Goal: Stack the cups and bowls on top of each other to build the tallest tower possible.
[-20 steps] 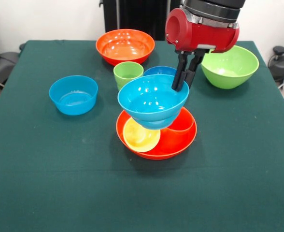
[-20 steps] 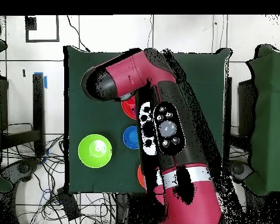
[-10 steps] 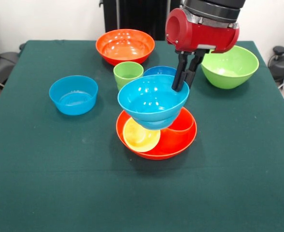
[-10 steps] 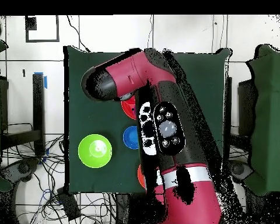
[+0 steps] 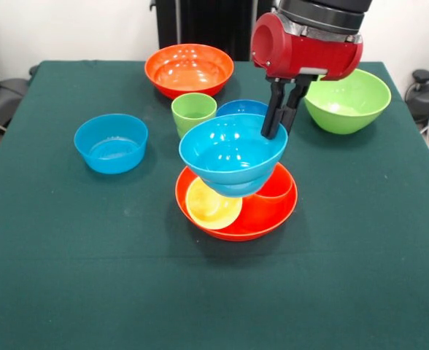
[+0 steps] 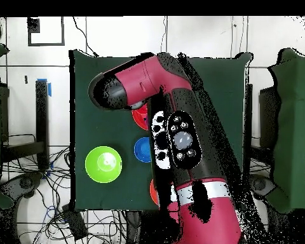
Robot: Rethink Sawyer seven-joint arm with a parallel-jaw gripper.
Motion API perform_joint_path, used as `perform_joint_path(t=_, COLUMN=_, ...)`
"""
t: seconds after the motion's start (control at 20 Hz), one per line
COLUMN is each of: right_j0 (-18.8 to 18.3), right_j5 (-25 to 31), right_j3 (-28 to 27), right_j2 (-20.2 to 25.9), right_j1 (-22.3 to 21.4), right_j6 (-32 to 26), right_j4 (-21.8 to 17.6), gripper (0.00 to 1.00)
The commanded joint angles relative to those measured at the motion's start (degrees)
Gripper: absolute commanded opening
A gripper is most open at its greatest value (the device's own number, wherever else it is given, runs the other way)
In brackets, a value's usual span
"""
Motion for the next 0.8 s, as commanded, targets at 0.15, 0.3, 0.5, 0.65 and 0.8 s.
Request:
perform_joint_path(t=0.15, right_j0=1.27, right_j5=1.92, right_j3=0.65, right_j2=0.37, right_j1=3.33, right_j6=-3.47, right_j4=-0.07, gripper=0.0)
perform_joint_path(t=0.3, right_j0=1.9, right_j5=3.27, right_j3=0.39, right_j2=-0.49, right_j1=3.09, right_j6=-2.63, right_j4=-0.35, gripper=0.0)
perform_joint_path(t=0.5, right_j0=2.03, right_j5=3.14, right_j3=0.82, right_j2=-0.97, right_j1=2.94, right_j6=-1.57, right_j4=-0.26, gripper=0.0)
perform_joint_path(t=0.65, right_j0=2.1, right_j5=3.89, right_j3=0.89, right_j2=-1.34, right_j1=2.89, right_j6=-1.22, right_j4=-0.02, gripper=0.0)
perform_joint_path(t=0.8, right_j0=2.04, right_j5=4.91, right_j3=0.71, right_j2=-1.41, right_j1=3.06, right_j6=-1.55, right_j4=0.36, gripper=0.0)
